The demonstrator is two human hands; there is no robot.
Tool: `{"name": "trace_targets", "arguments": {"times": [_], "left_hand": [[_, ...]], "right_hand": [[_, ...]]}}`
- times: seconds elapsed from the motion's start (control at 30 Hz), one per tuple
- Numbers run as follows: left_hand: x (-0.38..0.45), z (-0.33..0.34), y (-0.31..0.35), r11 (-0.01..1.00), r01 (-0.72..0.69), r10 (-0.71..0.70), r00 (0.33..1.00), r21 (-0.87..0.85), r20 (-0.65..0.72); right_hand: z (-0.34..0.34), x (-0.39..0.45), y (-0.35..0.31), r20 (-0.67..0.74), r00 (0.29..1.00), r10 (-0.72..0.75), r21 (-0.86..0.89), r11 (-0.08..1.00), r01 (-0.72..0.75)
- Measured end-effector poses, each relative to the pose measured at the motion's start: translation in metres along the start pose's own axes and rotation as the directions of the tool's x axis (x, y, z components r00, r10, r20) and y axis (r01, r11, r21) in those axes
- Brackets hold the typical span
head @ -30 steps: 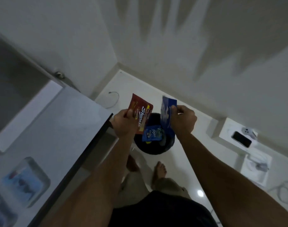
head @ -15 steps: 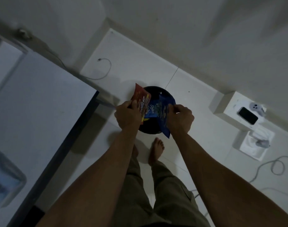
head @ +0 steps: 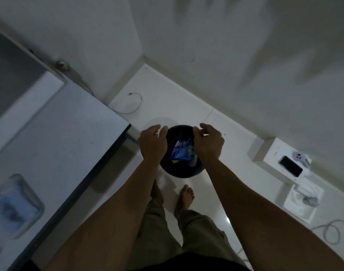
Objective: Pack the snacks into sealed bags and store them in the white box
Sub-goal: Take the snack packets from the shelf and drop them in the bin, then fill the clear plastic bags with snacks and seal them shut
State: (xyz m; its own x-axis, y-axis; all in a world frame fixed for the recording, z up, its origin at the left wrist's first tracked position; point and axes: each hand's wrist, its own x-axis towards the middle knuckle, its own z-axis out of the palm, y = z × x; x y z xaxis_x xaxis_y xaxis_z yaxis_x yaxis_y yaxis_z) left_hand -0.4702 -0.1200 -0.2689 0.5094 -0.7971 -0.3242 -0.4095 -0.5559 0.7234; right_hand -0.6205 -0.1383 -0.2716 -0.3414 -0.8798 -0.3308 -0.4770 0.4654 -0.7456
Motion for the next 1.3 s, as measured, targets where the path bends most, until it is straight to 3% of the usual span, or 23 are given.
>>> {"name": "trace_targets", "arguments": {"times": [0.23,0.3,0.43,0.67,0.8,0.97,1.3], "left_hand": [[-0.029,-0.056,0.034,0.989,-0.031,0.009,0.989,-0.147,-0.145],[-0.05,-0.14,0.03,0.971,-0.048,-0.03,0.947,-0.235,-0.321],[-0.073,-0.185,0.005,0.967,0.003,-0.093,0.935,-0.256,-0.341],[-0.097,-0.191,0.004,0.962,0.013,-0.101,0.944,-0.272,-0.314],[-0.149,-0.277,-0.07,0.956,-0.001,-0.14,0.877,-0.293,-0.46],[-0.218,-0.352,-0.18,0.929,0.038,-0.245,0.809,-0.369,-0.534],[-0.331,-0.425,-0.337,0.822,0.176,-0.518,0.629,-0.542,-0.58]], "right_hand": [[-0.016,-0.016,-0.053,0.023,0.982,-0.188,0.089,0.979,0.185],[0.003,-0.067,-0.11,0.11,0.944,-0.312,0.201,0.937,0.286],[0.022,-0.109,-0.126,0.235,0.912,-0.337,0.278,0.922,0.27],[0.012,-0.113,-0.141,0.251,0.902,-0.353,0.25,0.923,0.292],[0.047,-0.217,-0.163,0.378,0.795,-0.474,0.308,0.875,0.374],[0.103,-0.336,-0.139,0.518,0.661,-0.543,0.304,0.839,0.451],[0.183,-0.495,-0.093,0.726,0.457,-0.514,0.211,0.799,0.562]]}}
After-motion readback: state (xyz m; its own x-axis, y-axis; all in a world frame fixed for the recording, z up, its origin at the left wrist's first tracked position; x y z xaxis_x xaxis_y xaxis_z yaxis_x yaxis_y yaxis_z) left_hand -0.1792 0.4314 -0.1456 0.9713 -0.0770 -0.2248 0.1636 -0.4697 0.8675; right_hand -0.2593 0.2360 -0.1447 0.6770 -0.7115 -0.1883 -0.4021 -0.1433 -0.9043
